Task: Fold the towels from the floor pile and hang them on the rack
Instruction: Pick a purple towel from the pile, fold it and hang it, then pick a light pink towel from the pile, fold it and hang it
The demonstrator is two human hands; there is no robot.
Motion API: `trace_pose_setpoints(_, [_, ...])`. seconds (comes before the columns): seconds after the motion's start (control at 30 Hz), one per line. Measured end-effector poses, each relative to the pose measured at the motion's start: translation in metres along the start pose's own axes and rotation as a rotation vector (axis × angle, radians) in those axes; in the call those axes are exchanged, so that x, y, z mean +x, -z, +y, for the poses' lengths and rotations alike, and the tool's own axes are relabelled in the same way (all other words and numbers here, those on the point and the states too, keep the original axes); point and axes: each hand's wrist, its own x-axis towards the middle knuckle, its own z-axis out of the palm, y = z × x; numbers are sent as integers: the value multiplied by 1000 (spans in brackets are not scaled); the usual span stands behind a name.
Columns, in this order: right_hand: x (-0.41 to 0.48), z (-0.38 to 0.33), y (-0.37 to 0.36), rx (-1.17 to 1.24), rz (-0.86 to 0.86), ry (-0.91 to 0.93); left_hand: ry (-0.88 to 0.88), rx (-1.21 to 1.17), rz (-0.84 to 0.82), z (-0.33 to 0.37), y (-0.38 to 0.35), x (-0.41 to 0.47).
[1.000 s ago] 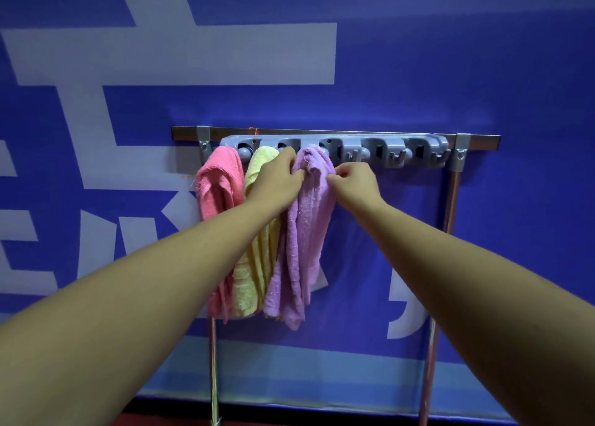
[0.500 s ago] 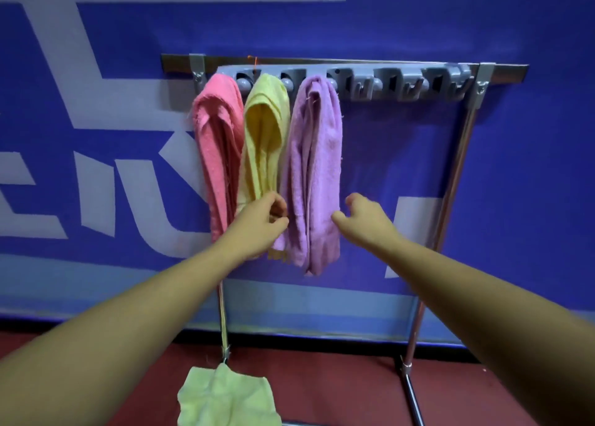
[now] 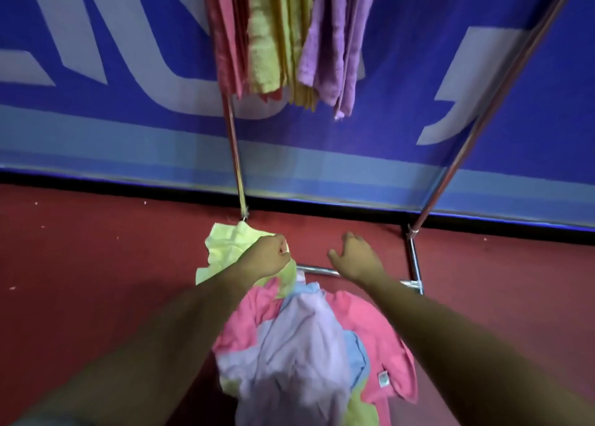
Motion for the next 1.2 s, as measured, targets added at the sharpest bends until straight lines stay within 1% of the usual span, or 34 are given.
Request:
trace_pose_setpoints(0.1, [-11,19,-48,-41,-109,-38,39,10,-112,-26,-42,-5])
trace_pose_setpoints(0.2, [-19,36,-91,-174,-221,-59,9,61,-184,-51,-84,-5])
trace_pose_setpoints(0.23, [-21,39,-103,-212,-254,-64,29,24,-248,-66,-104,-2])
trace_pose_setpoints(0.27, [-22,43,-116,-229,-289,-70,13,48,-238,-77,-122,-2])
trace_pose_setpoints(0.3, [-22,46,-127,-228,-322,-82,48,44,-238,-80,-134,-8])
trace_pose_setpoints(0.33, [-23,49,-139,-219,-353,-98,39,50,-199,-77,-141,-17])
trace_pose_setpoints(0.37, [-23,52,-150,-200,-380,-113,27,77,-224,-79,-153,-23])
trace_pose_setpoints(0.4, [-24,56,-160,-169,-406,-131,62,78,-283,-82,-166,-27])
trace_pose_setpoints(0.43, [-25,61,-169,-135,-425,-148,114,79,-338,-87,-180,-31])
trace_pose_setpoints(0.5, [-29,70,-185,-117,-435,-179,169,65,-388,-95,-202,-36])
trace_pose_setpoints(0.57, [-34,77,-198,-171,-417,-169,193,80,-351,-104,-219,-39])
trace_pose_setpoints(0.67, [-36,87,-205,-201,-393,-163,166,116,-312,-114,-230,-43])
trace_pose_setpoints(0.73, [-34,94,-203,-189,-407,-174,153,83,-315,-115,-230,-41])
trace_pose_setpoints(0.8, [-28,99,-197,-141,-407,-187,158,0,-272,-112,-220,-35])
trace_pose_setpoints(0.83, [-25,99,-191,-96,-394,-197,172,-59,-232,-110,-213,-32])
trace_pose_setpoints(0.9, [-20,98,-176,113,-377,-191,189,-198,-136,-105,-195,-28])
trace_pose_setpoints(0.97, [-18,88,-153,294,-367,-153,175,-302,-41,-93,-171,-24])
trace_pose_setpoints(1.0, [-19,81,-139,340,-358,-138,171,-339,-12,-85,-157,-21])
trace_pose_setpoints(1.13, [-29,45,-83,457,-283,-69,195,-492,21,-40,-89,-19])
trace_pose_setpoints(1.2, [-42,24,-53,573,-222,-16,188,-661,42,-16,-55,-30])
